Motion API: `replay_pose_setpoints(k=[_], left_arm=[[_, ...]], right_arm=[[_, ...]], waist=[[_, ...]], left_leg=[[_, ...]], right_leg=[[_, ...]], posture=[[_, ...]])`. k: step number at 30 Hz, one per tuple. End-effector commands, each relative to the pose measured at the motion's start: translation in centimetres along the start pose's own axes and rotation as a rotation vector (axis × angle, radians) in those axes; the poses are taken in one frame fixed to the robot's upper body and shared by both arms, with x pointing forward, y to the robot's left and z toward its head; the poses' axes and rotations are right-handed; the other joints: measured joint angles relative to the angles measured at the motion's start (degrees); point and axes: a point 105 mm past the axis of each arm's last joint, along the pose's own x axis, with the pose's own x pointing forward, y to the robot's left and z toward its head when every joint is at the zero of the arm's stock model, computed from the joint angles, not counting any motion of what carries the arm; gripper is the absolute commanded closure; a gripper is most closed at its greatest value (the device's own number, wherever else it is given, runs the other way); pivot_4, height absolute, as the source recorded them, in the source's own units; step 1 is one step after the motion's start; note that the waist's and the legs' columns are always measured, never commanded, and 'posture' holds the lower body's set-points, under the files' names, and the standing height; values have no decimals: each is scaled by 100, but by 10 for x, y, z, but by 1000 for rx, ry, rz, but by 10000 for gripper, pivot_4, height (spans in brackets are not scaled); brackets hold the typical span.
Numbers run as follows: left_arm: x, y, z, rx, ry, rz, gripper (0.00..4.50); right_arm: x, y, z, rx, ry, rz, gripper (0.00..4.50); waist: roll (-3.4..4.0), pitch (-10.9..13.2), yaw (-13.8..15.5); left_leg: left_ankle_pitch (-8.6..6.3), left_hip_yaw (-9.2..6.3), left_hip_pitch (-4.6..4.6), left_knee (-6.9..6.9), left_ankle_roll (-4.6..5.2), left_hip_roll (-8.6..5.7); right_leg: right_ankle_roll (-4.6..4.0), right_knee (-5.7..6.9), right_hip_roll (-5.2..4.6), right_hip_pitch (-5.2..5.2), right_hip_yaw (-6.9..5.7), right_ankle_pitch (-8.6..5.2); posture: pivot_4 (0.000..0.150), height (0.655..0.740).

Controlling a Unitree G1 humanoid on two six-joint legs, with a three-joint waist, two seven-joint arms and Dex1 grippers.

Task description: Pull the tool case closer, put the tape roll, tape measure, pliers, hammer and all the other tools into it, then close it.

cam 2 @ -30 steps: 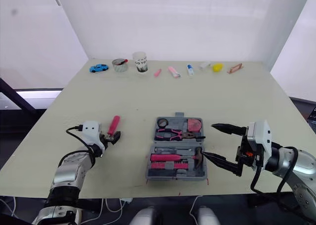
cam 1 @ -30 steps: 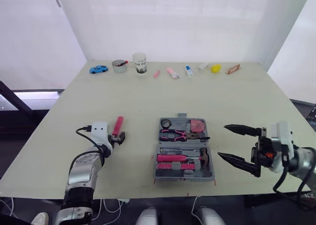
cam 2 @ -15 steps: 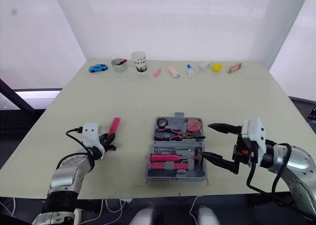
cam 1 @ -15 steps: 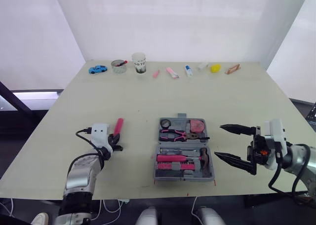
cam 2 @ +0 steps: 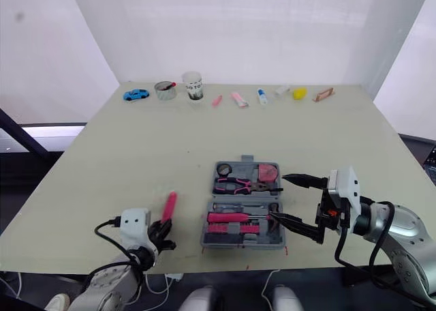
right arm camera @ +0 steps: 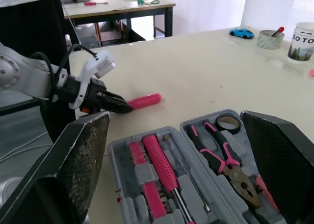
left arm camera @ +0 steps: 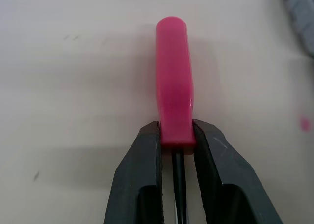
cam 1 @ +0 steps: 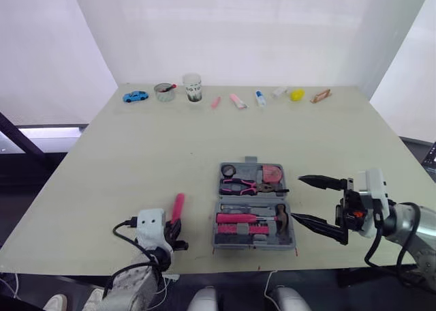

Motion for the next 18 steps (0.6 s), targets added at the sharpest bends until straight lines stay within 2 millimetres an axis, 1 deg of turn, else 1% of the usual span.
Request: replay_pose_setpoints(k=[1, 8, 10, 12, 13, 15, 16, 18], left_arm=[[-7, -12, 6, -8, -30, -19, 40780], [-8, -12, 11, -6, -64, -30, 40780], [-9, -12, 13, -4, -74, -34, 30641], [-10, -12, 14, 1, -79, -34, 23426], [-10, -12, 14, 3, -81, -35, 17712], [-11, -12, 16, 8, -89, -40, 11823], [-11, -13, 17, 13, -94, -42, 7559], [-13, -13, 20, 20, -101, -43, 616]], right_arm=[[1, 1, 8, -39, -25, 13, 0], [-1, 3, 5, -31, -19, 22, 0], [-1, 4, 4, -30, -15, 35, 0], [-1, 6, 5, -32, -9, 61, 0], [-1, 7, 5, -31, -8, 72, 0], [-2, 10, 4, -37, 11, 102, 0], [-2, 12, 3, -39, 21, 115, 0], [-3, 13, 2, -36, 28, 131, 0]], waist=[[0, 0, 1], [-1, 1, 3], [-2, 1, 1], [-2, 2, 1], [-2, 2, 1], [-2, 2, 1], [-2, 2, 1], [-5, 3, 1]], left_leg=[[0, 0, -1, 0, 0, 0], [0, -2, -1, 0, 0, -3], [0, -1, -1, 0, 0, -3], [0, -1, -2, 0, 0, -3], [0, -1, -2, -1, 0, -3], [0, -2, -2, 0, 0, -3], [0, -2, -2, -1, 0, -3], [0, -2, -1, 0, 0, -3]], right_leg=[[0, -1, 0, 0, 0, 0], [-3, -1, 1, 0, -2, -2], [-3, -2, 1, 0, -2, -3], [-3, -2, 1, 0, -2, -3], [-3, -2, 1, 0, -2, -3], [-3, -2, 2, 0, -2, -3], [-3, -2, 2, 0, -2, -3], [-3, -2, 1, 0, -2, -3]], posture=[[1500, 7400], [1500, 7400], [1500, 7400], [1500, 7400], [1500, 7400], [1500, 7400], [1500, 7400], [1500, 7400]])
